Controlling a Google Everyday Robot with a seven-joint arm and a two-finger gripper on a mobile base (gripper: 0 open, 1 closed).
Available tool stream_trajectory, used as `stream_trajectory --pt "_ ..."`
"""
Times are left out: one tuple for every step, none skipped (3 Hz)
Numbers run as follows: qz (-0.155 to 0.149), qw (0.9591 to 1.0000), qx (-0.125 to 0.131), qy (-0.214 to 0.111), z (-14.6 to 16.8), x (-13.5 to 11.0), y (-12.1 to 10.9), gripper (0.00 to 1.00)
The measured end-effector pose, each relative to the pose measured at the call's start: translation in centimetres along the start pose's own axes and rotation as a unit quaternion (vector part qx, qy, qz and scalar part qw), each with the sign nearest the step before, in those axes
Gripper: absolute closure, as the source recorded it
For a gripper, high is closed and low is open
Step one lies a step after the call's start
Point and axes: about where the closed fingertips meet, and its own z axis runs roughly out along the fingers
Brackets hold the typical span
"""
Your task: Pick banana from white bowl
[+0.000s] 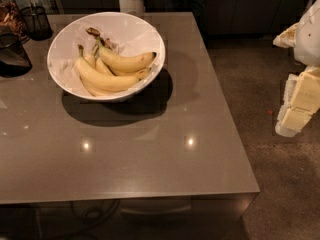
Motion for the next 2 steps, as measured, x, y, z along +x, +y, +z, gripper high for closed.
stream_trajectory --pt "0.000 1.0000 0.000 0.000 0.00 0.00 0.00 0.00" --pt "0.012 0.9999 0.001 0.007 -0.11 -0.78 -0.41 0.00"
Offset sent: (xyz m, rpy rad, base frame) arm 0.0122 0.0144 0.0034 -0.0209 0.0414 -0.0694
